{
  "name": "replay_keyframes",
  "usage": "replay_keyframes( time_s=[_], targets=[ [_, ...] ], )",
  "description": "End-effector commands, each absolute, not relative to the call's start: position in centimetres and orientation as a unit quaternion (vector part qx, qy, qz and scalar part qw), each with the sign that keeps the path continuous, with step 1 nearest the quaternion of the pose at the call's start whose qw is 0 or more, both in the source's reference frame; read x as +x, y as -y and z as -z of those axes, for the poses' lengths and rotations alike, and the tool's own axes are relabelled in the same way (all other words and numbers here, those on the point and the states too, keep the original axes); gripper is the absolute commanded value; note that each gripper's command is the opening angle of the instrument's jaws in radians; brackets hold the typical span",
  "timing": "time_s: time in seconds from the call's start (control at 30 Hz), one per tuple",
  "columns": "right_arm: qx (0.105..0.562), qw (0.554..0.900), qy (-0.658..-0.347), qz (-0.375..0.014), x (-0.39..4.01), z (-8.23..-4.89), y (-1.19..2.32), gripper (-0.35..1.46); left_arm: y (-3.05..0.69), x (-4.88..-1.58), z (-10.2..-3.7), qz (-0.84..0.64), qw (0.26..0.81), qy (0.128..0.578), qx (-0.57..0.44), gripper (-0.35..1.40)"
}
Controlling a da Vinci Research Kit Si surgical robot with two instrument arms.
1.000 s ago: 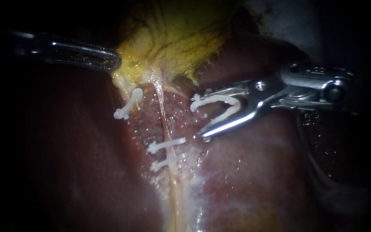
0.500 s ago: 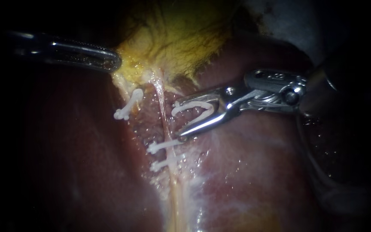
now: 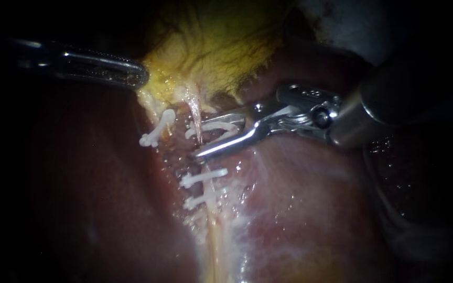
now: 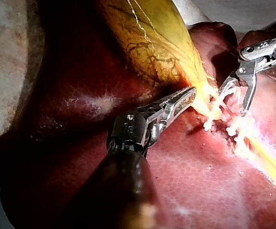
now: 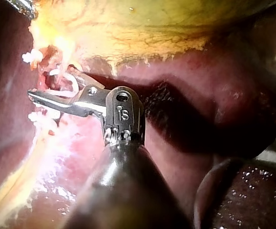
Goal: Clipping third clip right tube
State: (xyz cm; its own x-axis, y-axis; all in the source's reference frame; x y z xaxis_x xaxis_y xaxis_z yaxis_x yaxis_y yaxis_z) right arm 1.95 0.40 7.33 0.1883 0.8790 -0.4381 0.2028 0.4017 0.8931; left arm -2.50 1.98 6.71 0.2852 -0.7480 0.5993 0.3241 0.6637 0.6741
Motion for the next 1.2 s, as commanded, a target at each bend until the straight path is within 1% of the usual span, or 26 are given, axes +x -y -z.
replay_keyframes(
  time_s=[0.03, 0.2, 0.23, 0.4, 0.6, 0.73, 0.83, 0.93, 1.03, 1.07, 1.2],
  targets=[
    [0.478, 0.601, -0.576, -0.278, 1.96, -7.31, -0.40, 0.54, -1.98, -2.50, -6.71, 0.347, 0.771, 0.486, 0.218, -0.35],
    [0.501, 0.575, -0.582, -0.283, 2.00, -7.24, -0.35, 0.54, -1.98, -2.50, -6.71, 0.347, 0.771, 0.486, 0.218, -0.35],
    [0.502, 0.573, -0.580, -0.290, 2.01, -7.21, -0.34, 0.54, -1.98, -2.50, -6.71, 0.347, 0.771, 0.486, 0.218, -0.35],
    [0.508, 0.568, -0.574, -0.299, 2.07, -7.10, -0.30, 0.52, -1.98, -2.50, -6.71, 0.347, 0.771, 0.486, 0.218, -0.35],
    [0.515, 0.565, -0.568, -0.305, 2.15, -7.07, -0.28, 0.46, -1.98, -2.50, -6.71, 0.347, 0.771, 0.486, 0.218, -0.35],
    [0.521, 0.562, -0.559, -0.315, 2.14, -7.09, -0.29, 0.28, -1.98, -2.50, -6.71, 0.347, 0.771, 0.486, 0.218, -0.35],
    [0.524, 0.561, -0.556, -0.319, 2.14, -7.10, -0.31, 0.10, -1.98, -2.50, -6.71, 0.347, 0.771, 0.486, 0.218, -0.35],
    [0.525, 0.561, -0.554, -0.322, 2.14, -7.11, -0.32, 0.00, -1.98, -2.50, -6.71, 0.347, 0.771, 0.486, 0.218, -0.35],
    [0.525, 0.559, -0.552, -0.326, 2.14, -7.10, -0.33, -0.19, -1.98, -2.50, -6.71, 0.347, 0.771, 0.486, 0.218, -0.35],
    [0.525, 0.559, -0.552, -0.326, 2.14, -7.10, -0.33, -0.35, -1.98, -2.50, -6.71, 0.347, 0.771, 0.486, 0.218, -0.35],
    [0.526, 0.559, -0.550, -0.328, 2.13, -7.12, -0.36, -0.35, -1.98, -2.50, -6.71, 0.347, 0.771, 0.486, 0.218, -0.35]
  ],
)
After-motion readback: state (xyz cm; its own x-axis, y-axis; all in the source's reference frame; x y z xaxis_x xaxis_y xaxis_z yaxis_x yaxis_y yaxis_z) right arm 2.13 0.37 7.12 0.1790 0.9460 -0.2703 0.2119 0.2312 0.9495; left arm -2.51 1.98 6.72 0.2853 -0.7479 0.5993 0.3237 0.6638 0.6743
